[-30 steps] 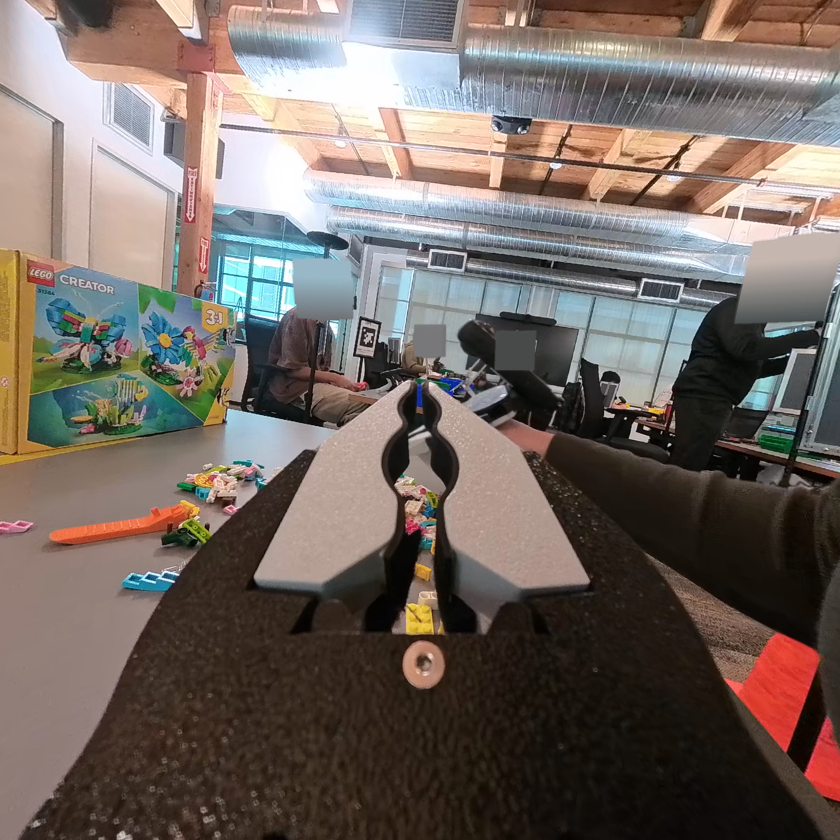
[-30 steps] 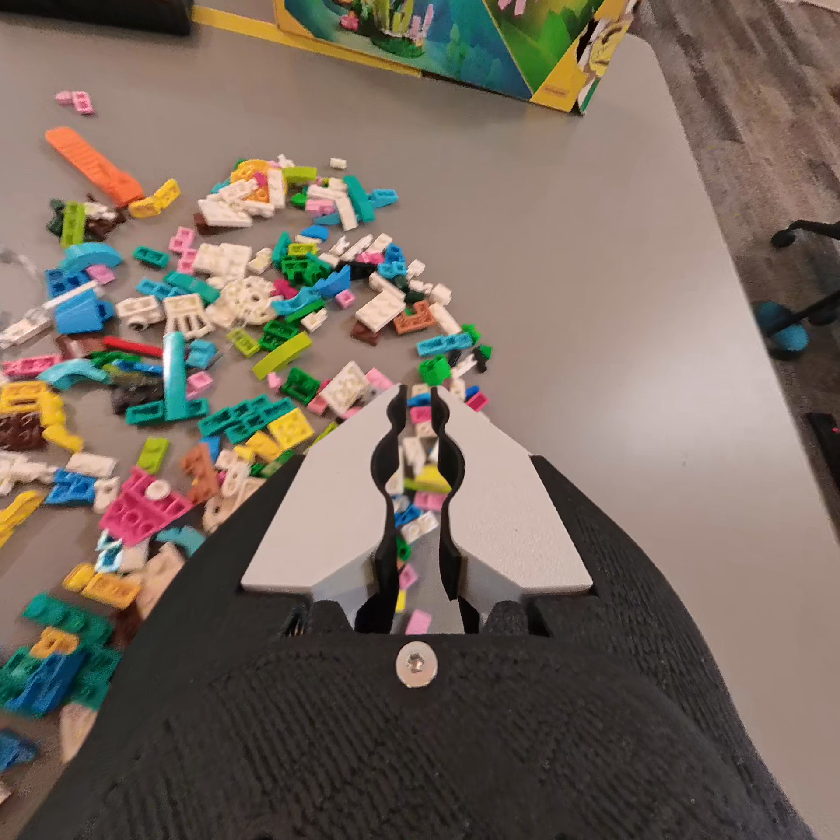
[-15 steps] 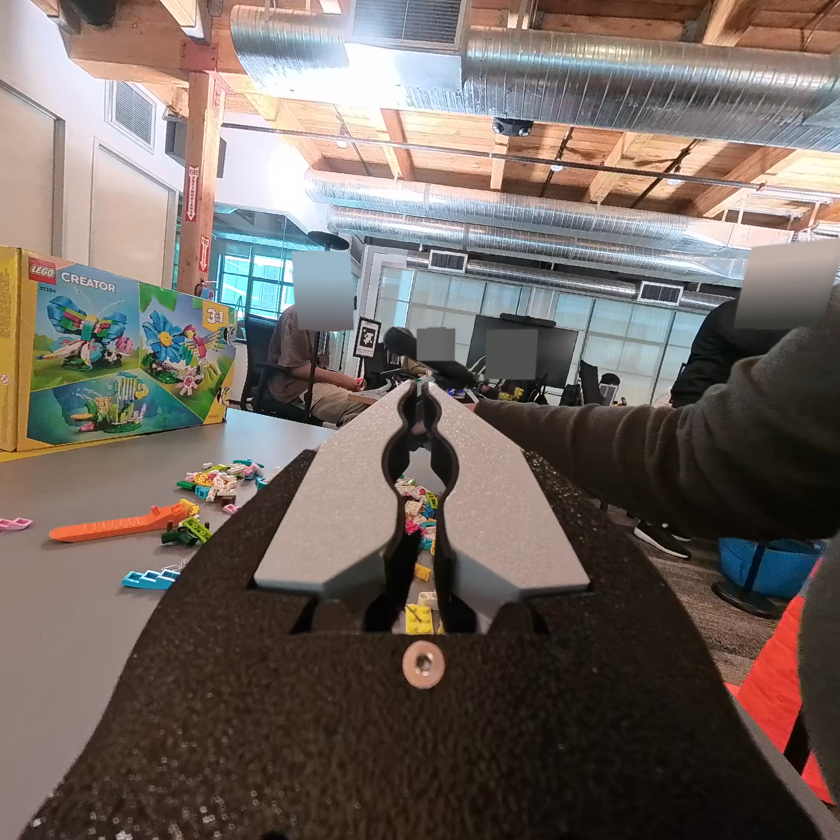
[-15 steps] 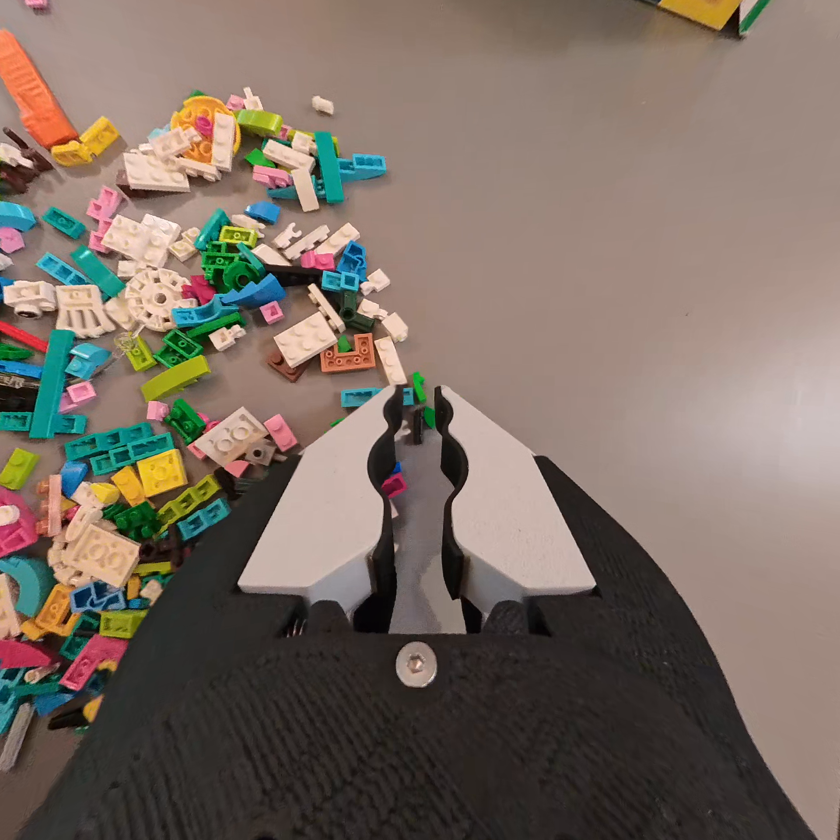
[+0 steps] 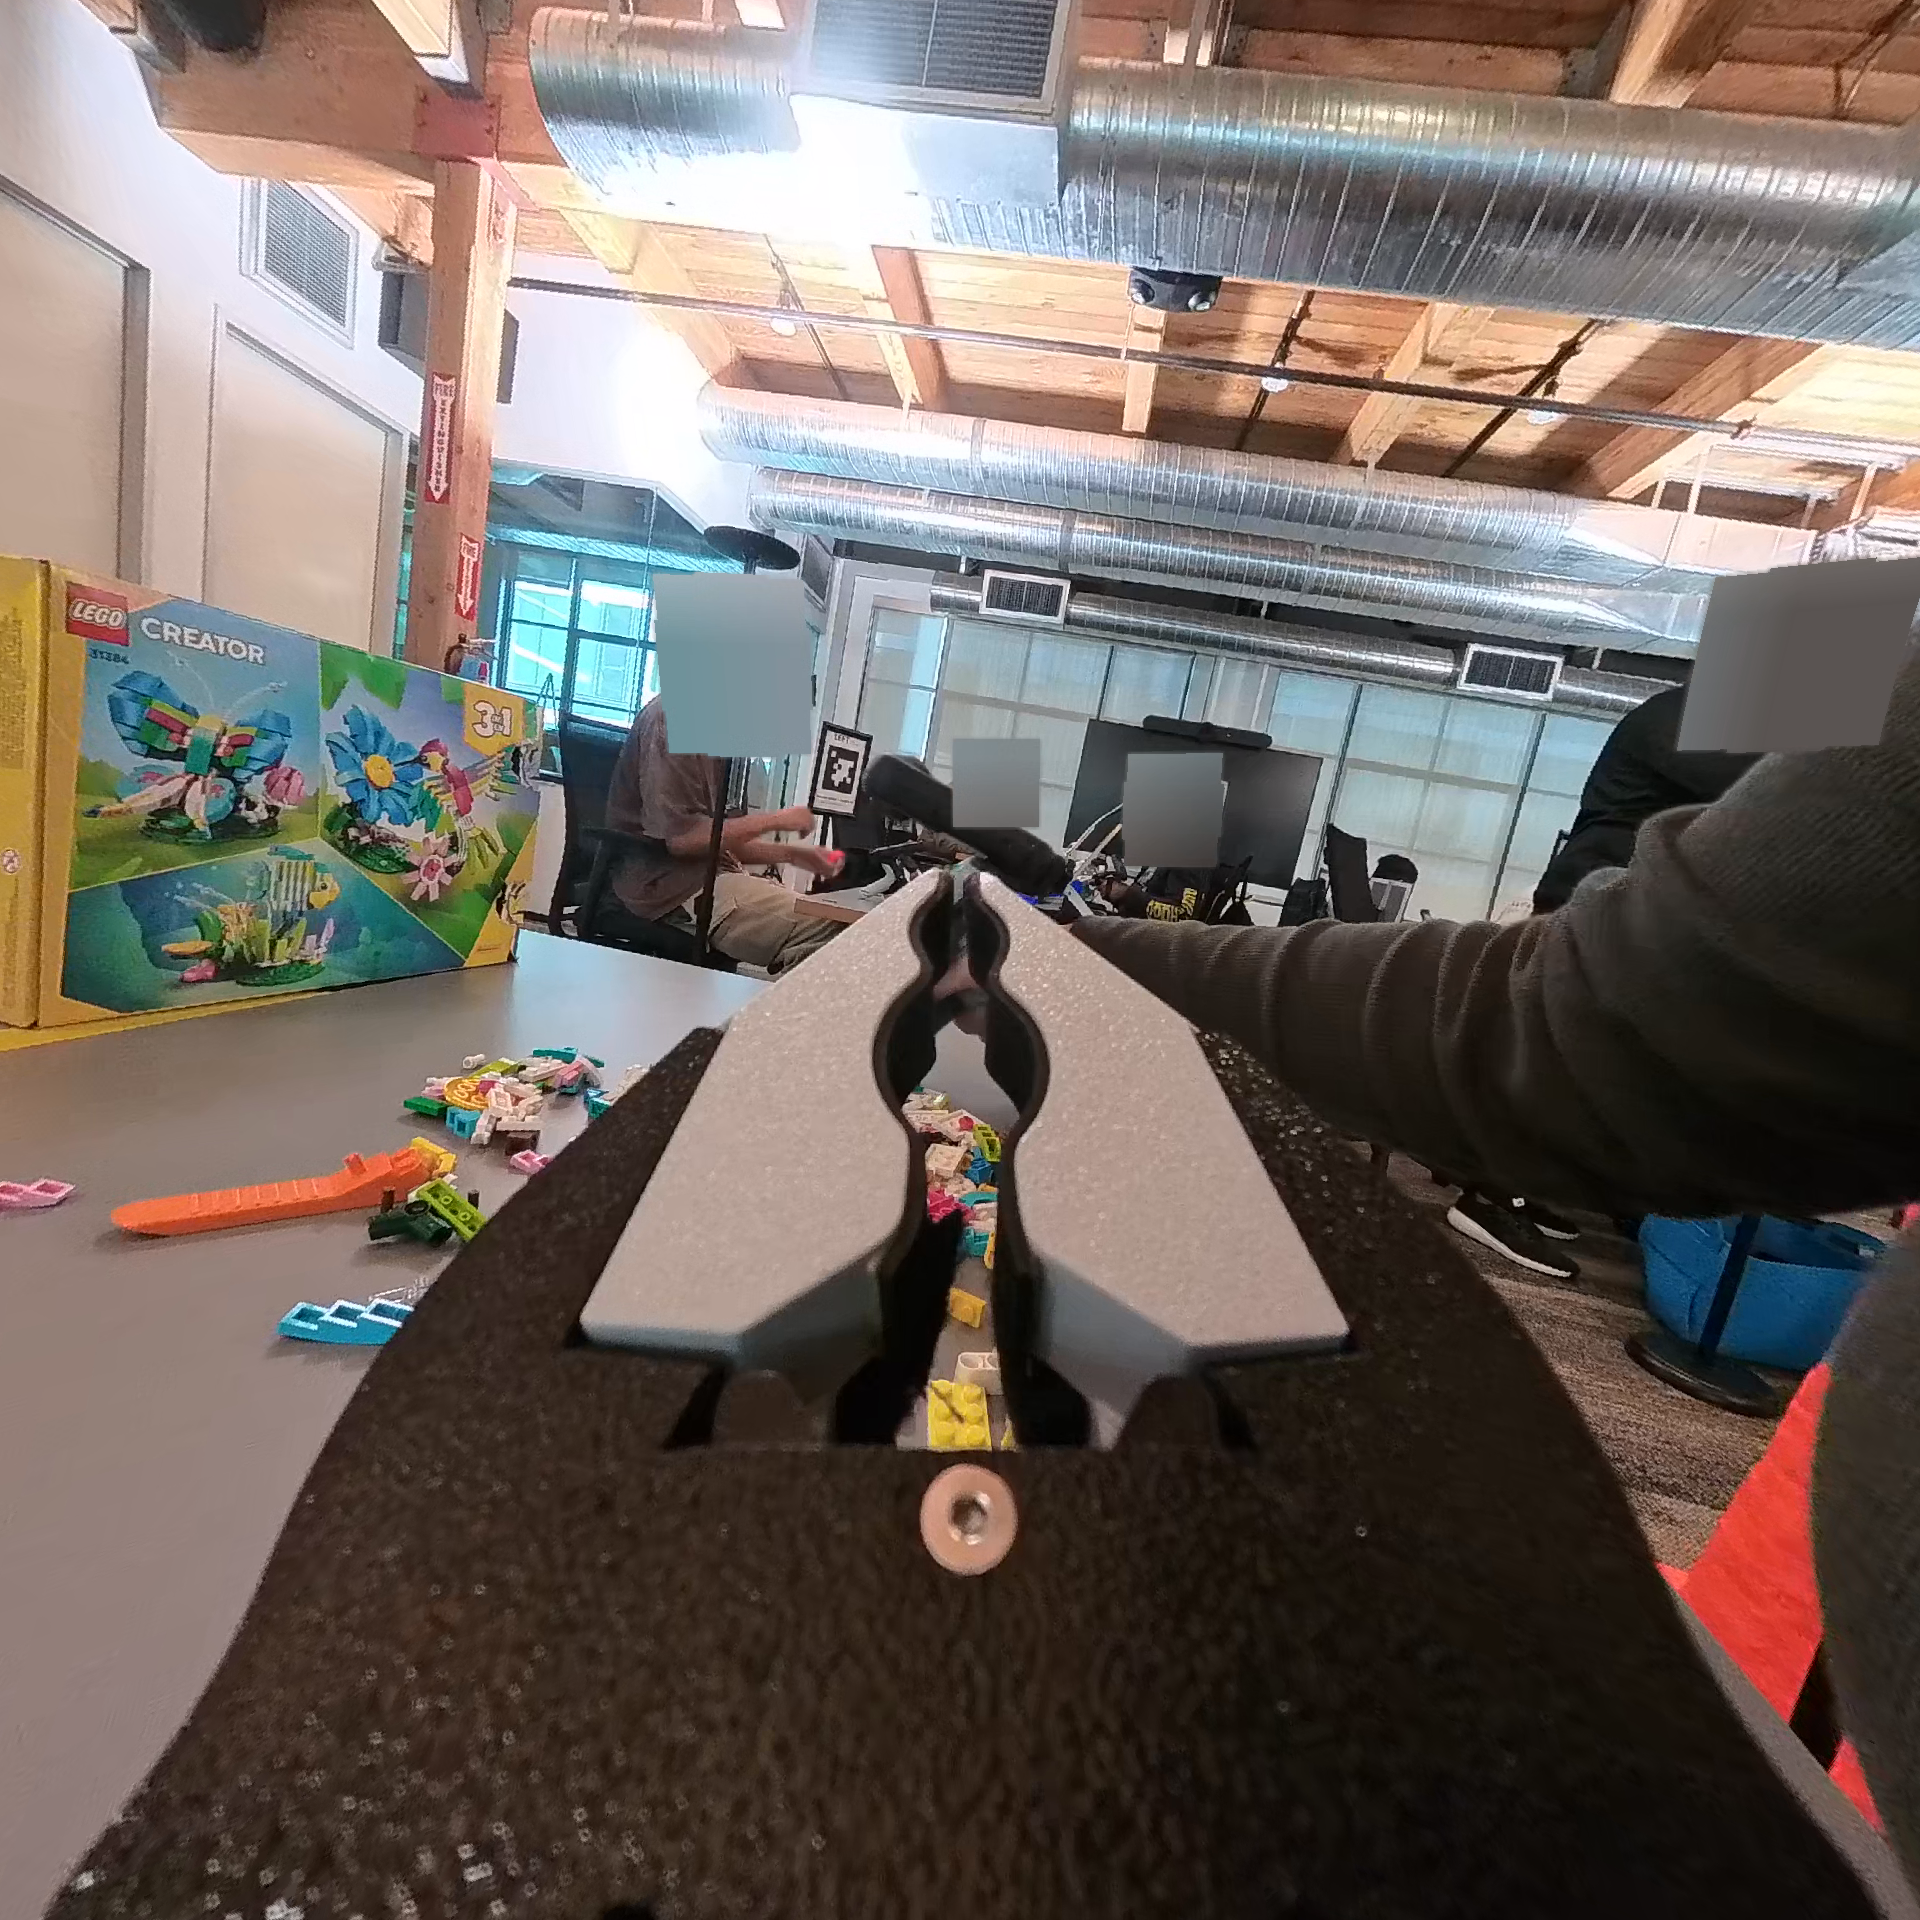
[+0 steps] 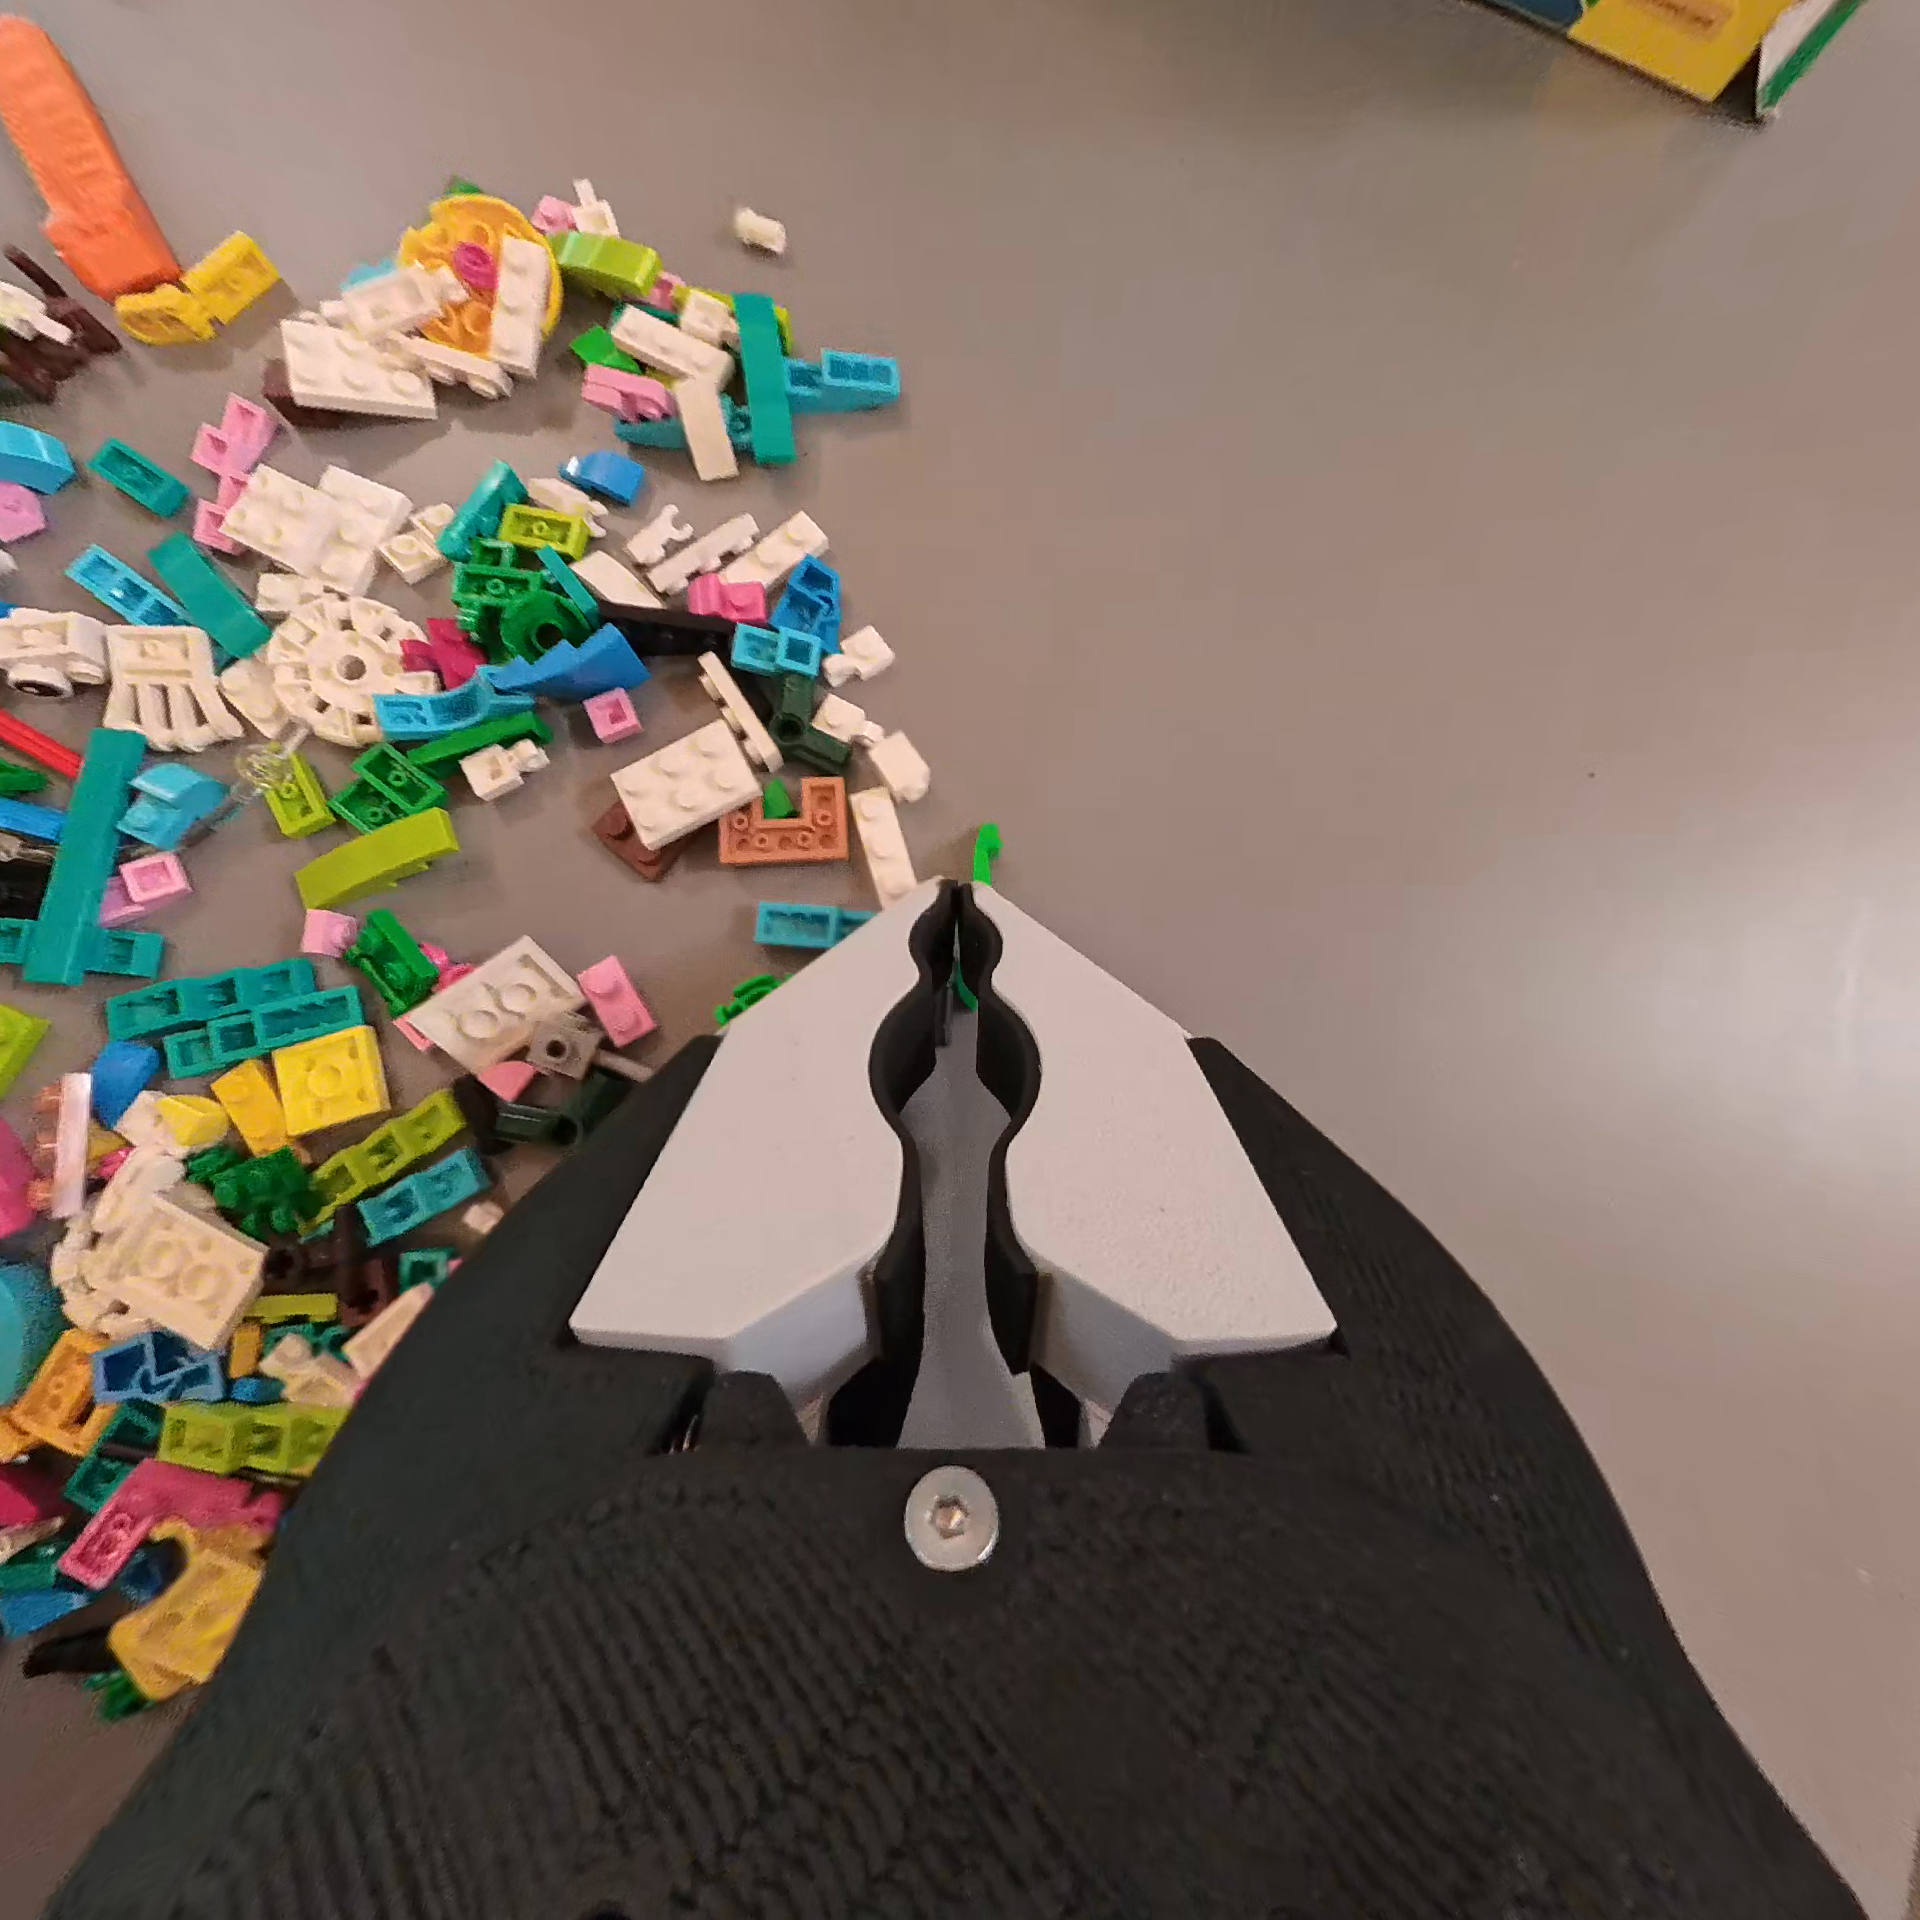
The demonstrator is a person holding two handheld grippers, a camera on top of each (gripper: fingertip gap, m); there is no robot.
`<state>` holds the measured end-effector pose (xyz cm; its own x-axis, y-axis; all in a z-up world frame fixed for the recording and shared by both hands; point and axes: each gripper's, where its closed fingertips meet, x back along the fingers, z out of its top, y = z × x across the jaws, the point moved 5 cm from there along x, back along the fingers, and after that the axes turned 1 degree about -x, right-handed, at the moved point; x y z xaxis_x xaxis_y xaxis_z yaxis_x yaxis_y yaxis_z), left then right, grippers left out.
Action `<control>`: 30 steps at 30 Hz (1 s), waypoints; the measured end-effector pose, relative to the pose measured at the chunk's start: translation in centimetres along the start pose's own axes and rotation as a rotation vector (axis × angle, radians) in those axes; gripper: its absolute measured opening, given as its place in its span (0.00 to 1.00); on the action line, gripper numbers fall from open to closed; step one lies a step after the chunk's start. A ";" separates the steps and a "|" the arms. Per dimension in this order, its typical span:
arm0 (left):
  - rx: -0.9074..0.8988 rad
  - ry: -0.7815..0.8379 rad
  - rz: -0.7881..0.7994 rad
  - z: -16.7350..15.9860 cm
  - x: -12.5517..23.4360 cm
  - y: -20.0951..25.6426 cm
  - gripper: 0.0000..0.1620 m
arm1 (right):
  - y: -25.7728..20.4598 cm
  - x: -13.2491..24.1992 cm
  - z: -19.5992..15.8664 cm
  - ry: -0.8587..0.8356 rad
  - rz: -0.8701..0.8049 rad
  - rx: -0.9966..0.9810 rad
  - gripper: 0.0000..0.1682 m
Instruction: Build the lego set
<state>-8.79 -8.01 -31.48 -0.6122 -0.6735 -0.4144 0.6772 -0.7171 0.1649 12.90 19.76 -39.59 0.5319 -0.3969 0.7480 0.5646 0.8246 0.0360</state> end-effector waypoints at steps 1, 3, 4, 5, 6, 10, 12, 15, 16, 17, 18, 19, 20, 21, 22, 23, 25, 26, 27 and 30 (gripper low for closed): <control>0.000 0.001 0.000 0.0 0.0 0.0 0.00 | -0.2 0.0 0.2 -0.001 -0.004 0.007 0.00; 0.000 0.001 0.000 0.0 0.0 0.0 0.00 | -0.2 0.0 0.4 -0.008 -0.026 0.021 0.00; 0.000 0.001 0.000 0.0 0.0 0.0 0.00 | -0.2 0.0 0.5 -0.003 -0.032 0.018 0.03; -0.001 0.001 -0.001 0.0 0.0 0.0 0.00 | -0.1 -0.1 0.7 0.003 -0.028 0.007 0.06; -0.001 0.002 -0.001 0.0 0.0 0.0 0.00 | -0.1 -0.1 0.8 0.009 -0.025 -0.003 0.07; -0.002 0.001 -0.002 0.0 0.0 0.0 0.00 | 0.2 -0.6 0.7 -0.012 -0.034 0.004 0.07; -0.002 0.001 -0.002 0.0 0.0 0.0 0.00 | 0.3 -1.0 0.4 -0.035 -0.031 0.007 0.08; -0.001 0.001 -0.001 0.0 0.1 0.0 0.00 | 0.2 -1.2 0.6 -0.027 -0.019 0.004 0.02; 0.000 0.001 -0.001 0.0 0.0 0.0 0.00 | 0.2 -1.3 0.6 -0.028 -0.022 0.014 0.02; 0.001 0.001 -0.002 0.0 0.0 -0.1 0.00 | 0.0 -1.2 0.8 -0.030 -0.032 0.036 0.02; 0.002 0.001 -0.001 0.0 0.1 -0.1 0.00 | -0.5 -1.2 1.3 -0.016 -0.040 0.071 0.02; 0.003 0.002 0.000 0.0 0.1 -0.1 0.00 | -1.4 -1.1 2.2 0.018 -0.040 0.111 0.02; 0.004 0.002 0.000 0.0 0.1 -0.1 0.00 | -2.6 -1.0 3.3 0.059 -0.026 0.147 0.02; 0.003 0.001 0.001 0.0 0.1 -0.1 0.00 | -4.4 -1.1 4.6 0.106 0.008 0.183 0.02; 0.000 0.000 0.000 0.0 0.1 -0.1 0.00 | -6.6 -1.4 5.9 0.148 0.046 0.230 0.02; -0.004 0.000 -0.001 0.0 0.0 0.0 0.00 | -8.9 -1.8 7.2 0.182 0.080 0.289 0.02; -0.012 0.000 -0.006 0.0 0.1 0.1 0.00 | -14.2 -3.3 9.7 0.232 0.177 0.402 0.02; -0.015 -0.001 -0.007 0.0 0.1 0.1 0.00 | -16.9 -4.2 10.7 0.244 0.230 0.455 0.02; -0.018 -0.003 -0.009 0.0 0.1 0.2 0.00 | -19.5 -5.1 11.5 0.247 0.285 0.503 0.02; -0.024 -0.005 -0.007 0.0 0.2 0.2 0.00 | -25.8 -7.8 13.4 0.221 0.424 0.599 0.02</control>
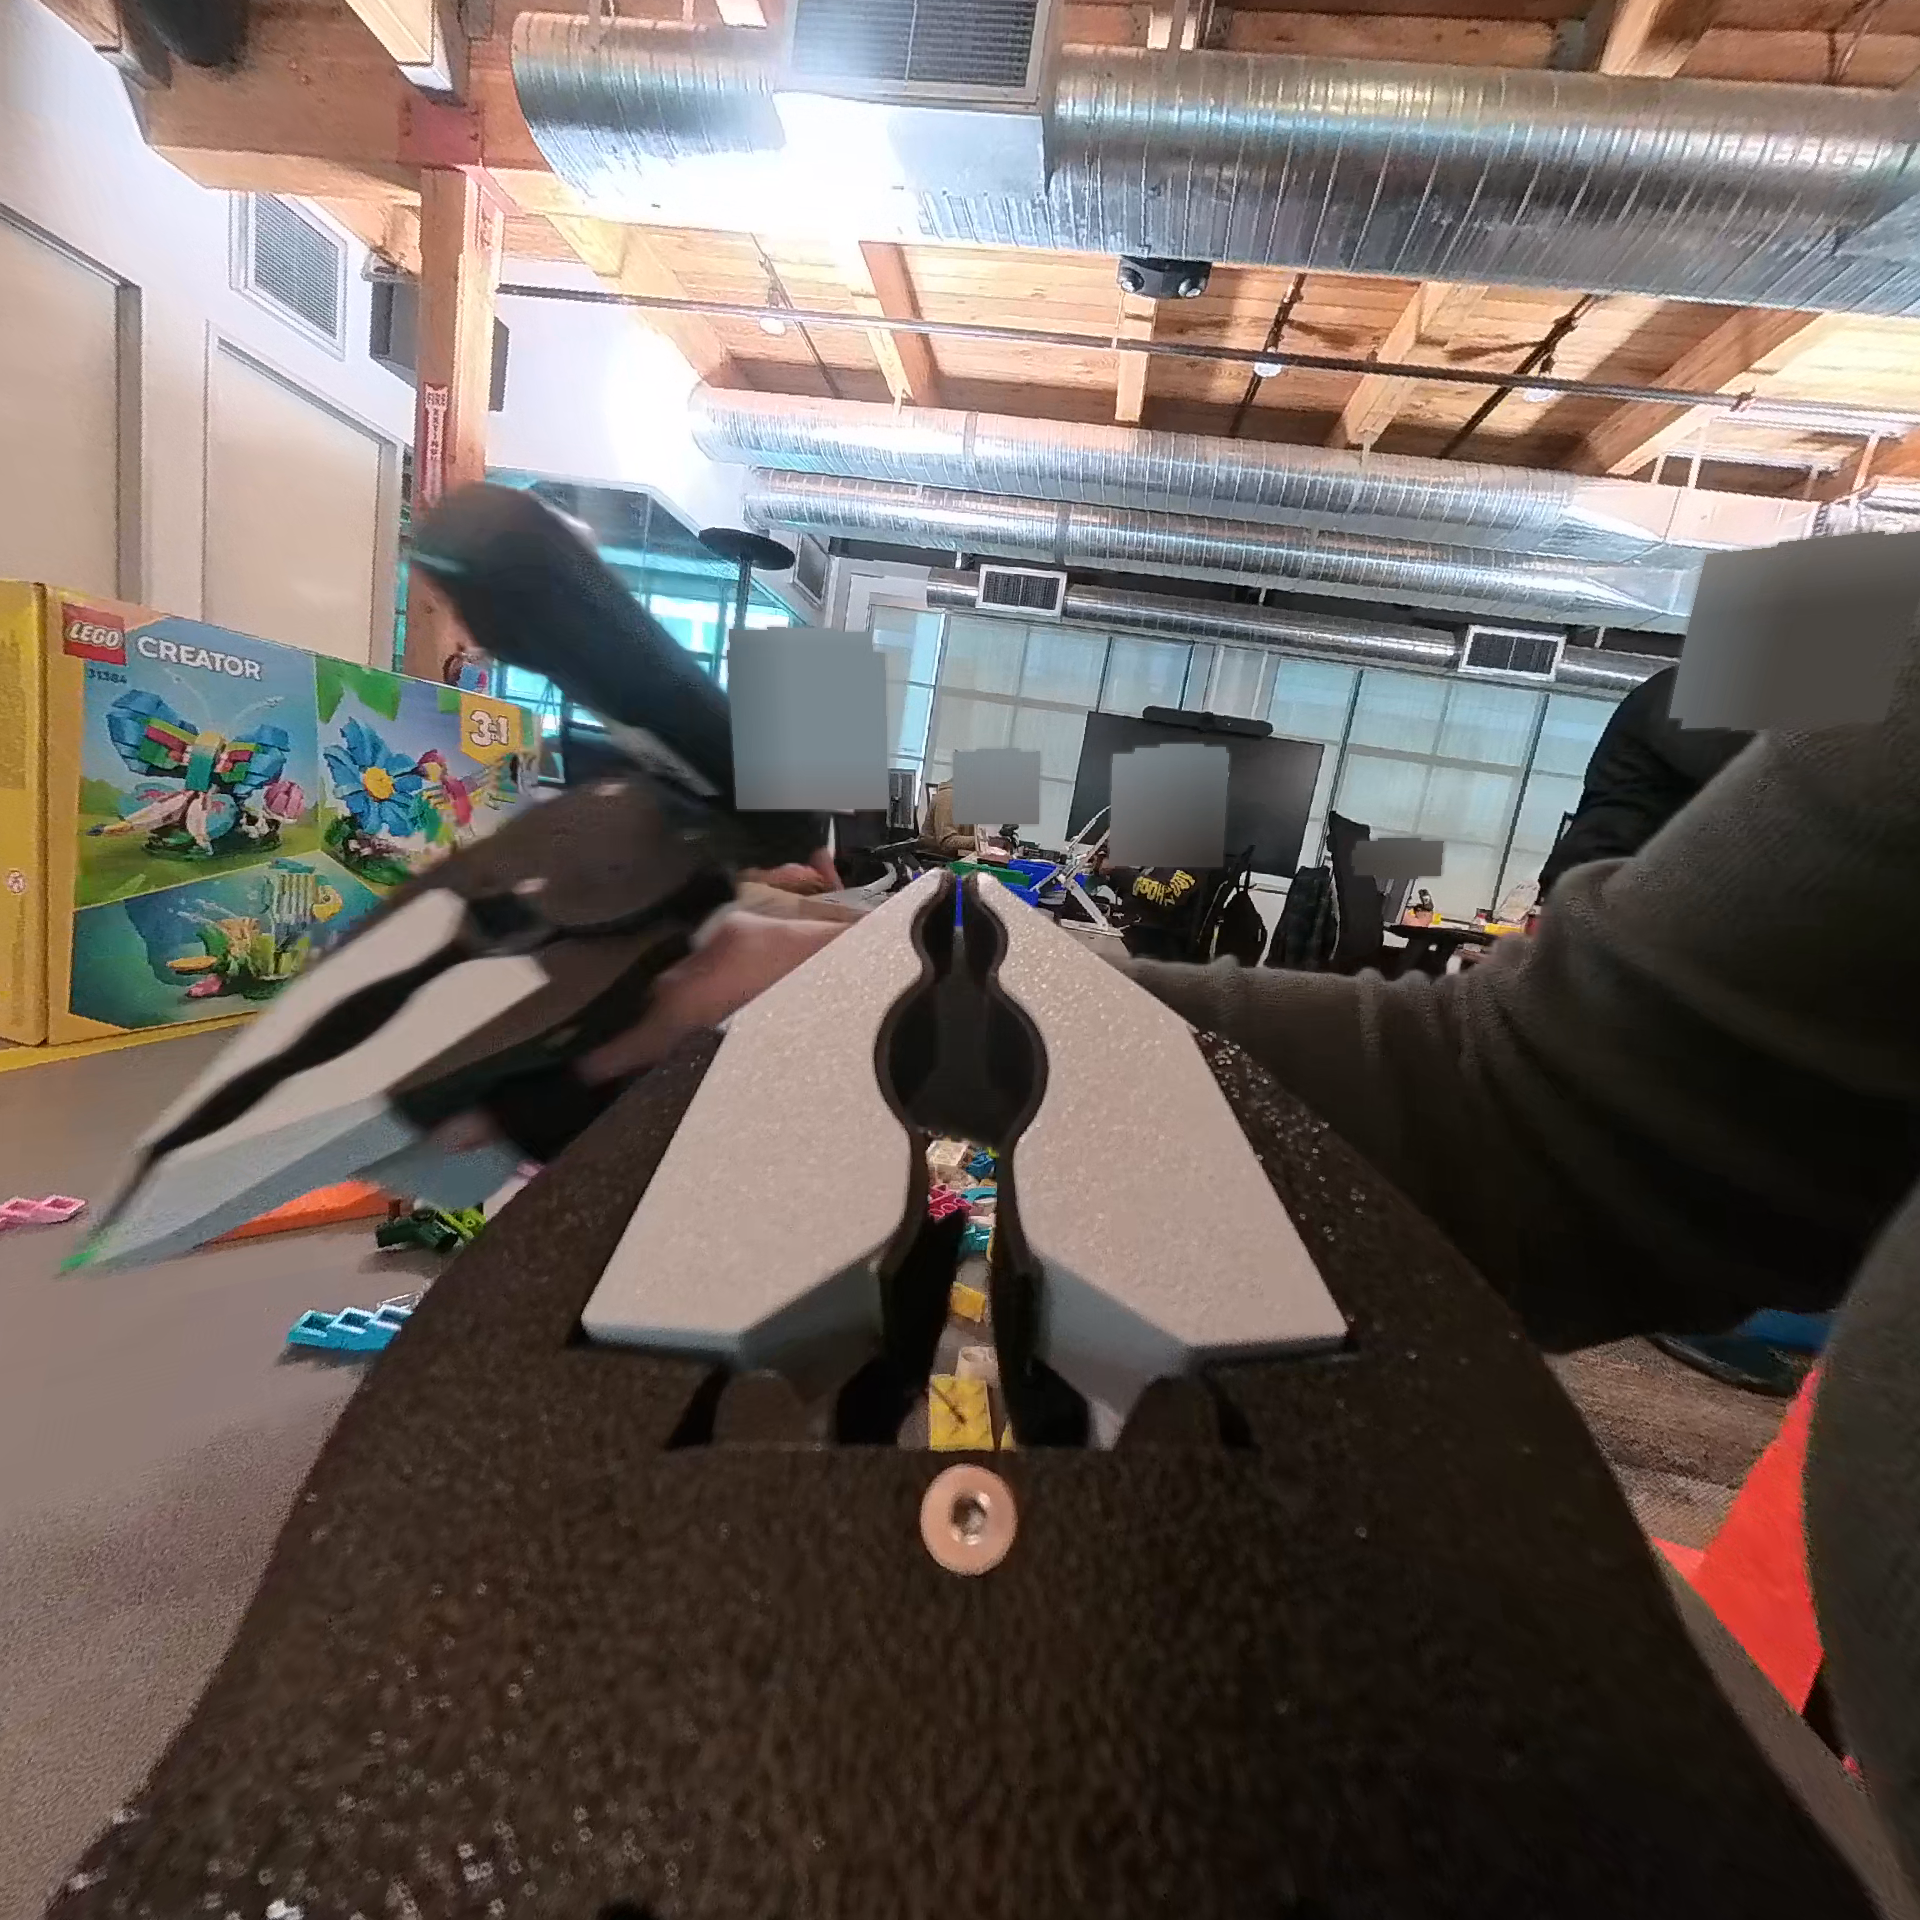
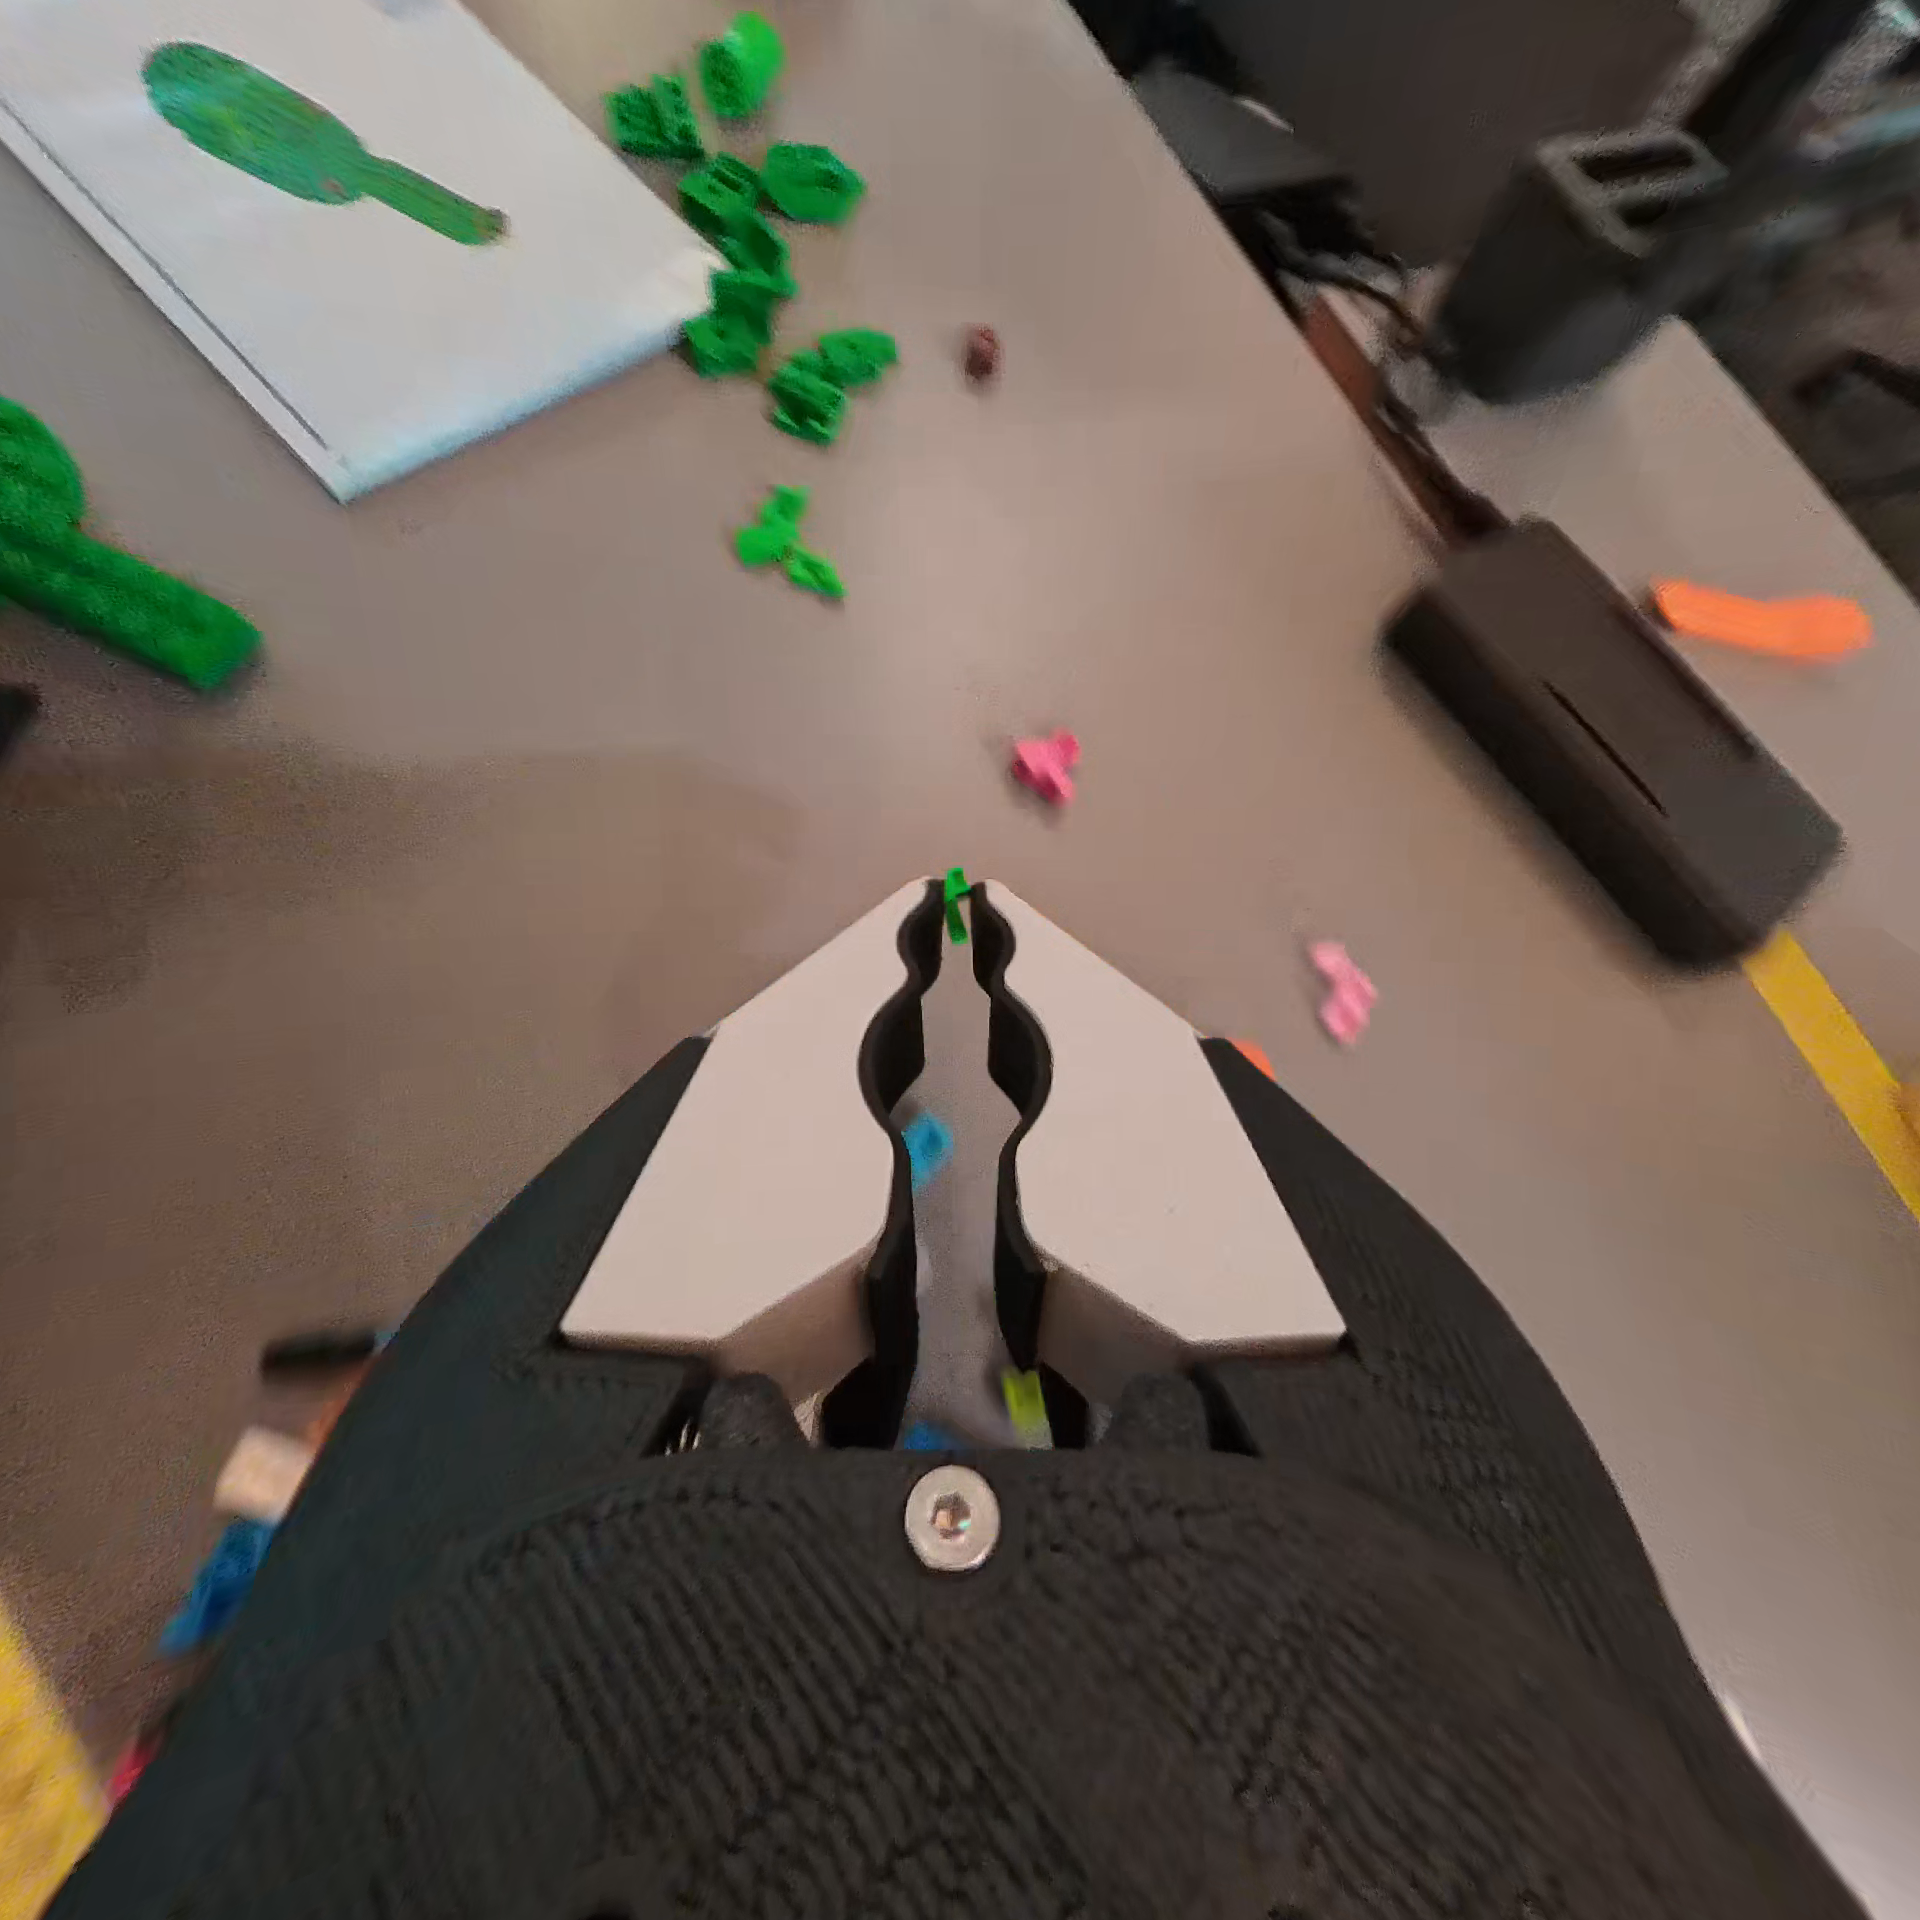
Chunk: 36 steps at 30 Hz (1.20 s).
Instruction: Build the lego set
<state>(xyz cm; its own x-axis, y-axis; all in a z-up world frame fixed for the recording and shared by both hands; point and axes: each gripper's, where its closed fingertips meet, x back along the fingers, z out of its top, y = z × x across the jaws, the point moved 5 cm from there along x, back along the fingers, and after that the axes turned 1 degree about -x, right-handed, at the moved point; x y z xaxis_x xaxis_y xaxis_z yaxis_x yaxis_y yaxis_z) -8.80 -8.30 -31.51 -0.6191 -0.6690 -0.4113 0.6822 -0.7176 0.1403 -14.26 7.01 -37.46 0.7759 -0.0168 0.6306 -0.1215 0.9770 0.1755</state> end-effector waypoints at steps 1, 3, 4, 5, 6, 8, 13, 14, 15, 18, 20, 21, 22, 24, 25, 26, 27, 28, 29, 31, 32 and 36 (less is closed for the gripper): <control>0.000 -0.001 -0.004 0.0 0.0 0.1 0.00 | -0.4 -1.4 0.9 -0.005 0.023 0.021 0.02; -0.018 -0.008 -0.020 -0.1 0.0 0.5 0.00 | -0.9 -3.7 2.4 -0.004 0.053 0.046 0.02; -0.034 -0.012 -0.028 -0.1 0.0 0.8 0.00 | -1.0 -4.6 3.0 -0.003 0.066 0.046 0.02; -0.049 -0.016 -0.037 -0.2 0.0 1.1 0.00 | -1.1 -5.4 3.5 -0.002 0.083 0.045 0.02; -0.061 -0.020 -0.041 -0.2 0.0 1.2 0.00 | -1.3 -6.1 3.9 -0.001 0.101 0.044 0.02; -0.058 -0.019 -0.038 -0.2 0.0 1.2 0.00 | -1.7 -7.1 4.3 -0.020 0.130 0.047 0.02; -0.027 -0.015 -0.026 -0.2 0.0 0.8 0.00 | -2.4 -8.4 3.9 -0.070 0.166 0.048 0.03; -0.032 -0.016 -0.028 -0.2 0.0 0.8 0.00 | -2.5 -8.5 3.9 -0.062 0.175 0.033 0.05; -0.038 -0.018 -0.032 -0.2 0.0 0.9 0.00 | -2.8 -8.5 3.9 -0.053 0.195 0.018 0.08; -0.044 -0.020 -0.039 -0.2 0.0 1.1 0.00 | -3.2 -7.8 4.0 -0.033 0.205 0.003 0.16; -0.041 -0.019 -0.038 -0.2 0.0 1.1 0.00 | -3.4 -6.6 3.8 -0.029 0.189 0.006 0.17; -0.039 -0.018 -0.039 -0.2 0.0 1.1 0.00 | -3.2 -5.7 3.6 -0.019 0.167 0.009 0.16; -0.038 -0.017 -0.041 -0.2 0.0 1.1 0.00 | -2.7 -4.5 3.3 -0.001 0.137 0.001 0.15; -0.038 -0.016 -0.044 -0.2 0.0 1.1 0.00 | -0.3 -1.3 2.5 0.060 0.043 -0.080 0.13; -0.036 -0.017 -0.047 -0.2 0.0 1.2 0.00 | 1.5 0.6 1.6 0.081 -0.028 -0.140 0.10; -0.036 -0.018 -0.051 -0.3 -0.1 1.3 0.00 | 3.4 2.4 0.2 0.073 -0.114 -0.196 0.08; -0.039 -0.019 -0.054 -0.3 -0.1 1.3 0.00 | 5.3 4.3 -1.6 0.025 -0.211 -0.227 0.07; -0.044 -0.021 -0.057 -0.3 -0.1 1.4 0.00 | 6.8 5.9 -3.7 -0.056 -0.304 -0.226 0.06; -0.047 -0.021 -0.057 -0.3 -0.1 1.4 0.00 | 8.0 7.4 -5.8 -0.150 -0.380 -0.211 0.05; -0.045 -0.022 -0.057 -0.3 -0.1 1.4 0.00 | 9.0 9.2 -9.0 -0.298 -0.433 -0.200 0.05; -0.042 -0.022 -0.056 -0.3 -0.1 1.4 0.00 | 9.1 9.5 -10.0 -0.335 -0.427 -0.204 0.05; -0.038 -0.020 -0.052 -0.3 -0.1 1.3 0.00 | 9.1 9.6 -11.9 -0.390 -0.361 -0.238 0.04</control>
